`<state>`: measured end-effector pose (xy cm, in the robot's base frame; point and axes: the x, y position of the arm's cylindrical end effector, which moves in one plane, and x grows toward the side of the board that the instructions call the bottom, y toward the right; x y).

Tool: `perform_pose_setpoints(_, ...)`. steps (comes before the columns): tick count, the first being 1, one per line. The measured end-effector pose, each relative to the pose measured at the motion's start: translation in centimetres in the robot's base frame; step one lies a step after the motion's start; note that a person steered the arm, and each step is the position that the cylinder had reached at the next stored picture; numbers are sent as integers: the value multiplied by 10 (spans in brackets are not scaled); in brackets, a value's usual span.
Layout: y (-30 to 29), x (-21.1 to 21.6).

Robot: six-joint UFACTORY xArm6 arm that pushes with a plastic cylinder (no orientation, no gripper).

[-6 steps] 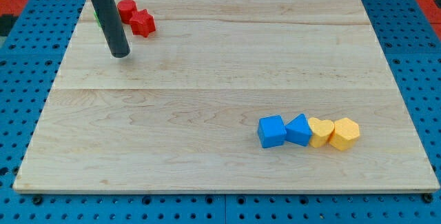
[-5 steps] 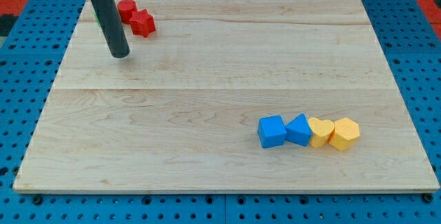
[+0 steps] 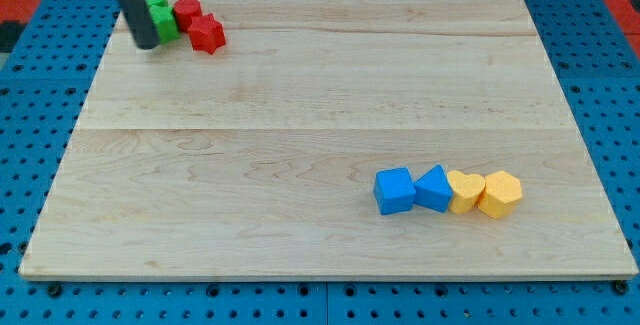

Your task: Push the red star vertically above the blue triangle

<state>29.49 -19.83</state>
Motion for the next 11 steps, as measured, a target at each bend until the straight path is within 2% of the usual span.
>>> perform_pose_setpoints(1, 68, -21)
perform_pose_setpoints(2, 55, -39)
perform_pose_setpoints(3, 83, -59)
perform_pose_setpoints(4, 177, -40)
perform_pose_setpoints(5, 233, -27)
perform_pose_setpoints(6, 193, -76)
perform_pose_setpoints(7, 124, -86)
perform_pose_setpoints(8, 116, -41)
perform_pose_setpoints(9, 156, 0)
perform_pose_setpoints(10, 221, 8)
perform_pose_setpoints(11, 146, -24)
